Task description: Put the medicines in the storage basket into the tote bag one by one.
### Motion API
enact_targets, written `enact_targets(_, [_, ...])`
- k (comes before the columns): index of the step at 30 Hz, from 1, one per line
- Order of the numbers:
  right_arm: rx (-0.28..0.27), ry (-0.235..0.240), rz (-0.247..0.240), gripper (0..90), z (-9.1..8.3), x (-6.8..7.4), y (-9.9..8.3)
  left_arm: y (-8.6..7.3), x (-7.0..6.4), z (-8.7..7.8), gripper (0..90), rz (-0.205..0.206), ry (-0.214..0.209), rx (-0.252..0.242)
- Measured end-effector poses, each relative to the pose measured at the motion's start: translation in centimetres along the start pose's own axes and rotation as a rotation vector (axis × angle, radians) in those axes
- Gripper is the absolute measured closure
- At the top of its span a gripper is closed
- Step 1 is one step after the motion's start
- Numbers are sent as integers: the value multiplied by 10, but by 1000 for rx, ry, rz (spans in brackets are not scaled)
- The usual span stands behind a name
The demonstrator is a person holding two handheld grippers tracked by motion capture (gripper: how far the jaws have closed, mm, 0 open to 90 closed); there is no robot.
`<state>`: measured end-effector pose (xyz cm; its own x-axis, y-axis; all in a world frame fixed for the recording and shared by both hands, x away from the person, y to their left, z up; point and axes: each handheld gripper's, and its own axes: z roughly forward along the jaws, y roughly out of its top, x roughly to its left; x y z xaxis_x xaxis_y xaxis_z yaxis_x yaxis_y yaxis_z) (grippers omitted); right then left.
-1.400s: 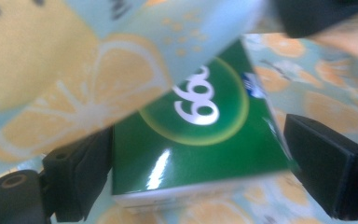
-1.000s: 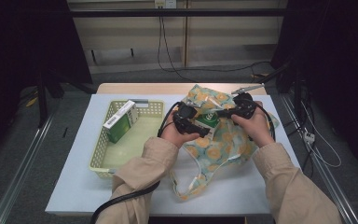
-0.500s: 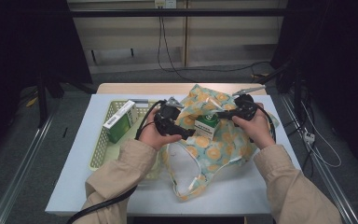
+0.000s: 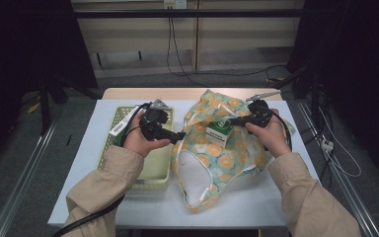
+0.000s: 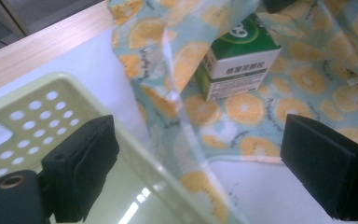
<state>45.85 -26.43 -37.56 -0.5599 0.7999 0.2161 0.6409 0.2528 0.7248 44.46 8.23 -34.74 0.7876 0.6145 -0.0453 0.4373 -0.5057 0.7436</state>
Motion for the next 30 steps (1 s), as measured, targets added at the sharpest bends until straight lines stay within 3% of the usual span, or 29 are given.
enact_targets(2, [1, -1, 1, 891, 0, 0, 0, -3, 7, -4, 106, -1, -20, 1])
enact_targets(16, [-1, -4, 0, 892, 0, -1, 0, -19, 46, -30, 110, -11, 66, 25])
enact_targets(23, [-1, -2, 0, 891, 1, 0, 0, -31, 73, -39, 116, -67, 130, 15])
enact_targets(30, [0, 0, 1, 891, 1, -1, 0, -42, 93, -41, 122, -84, 171, 16])
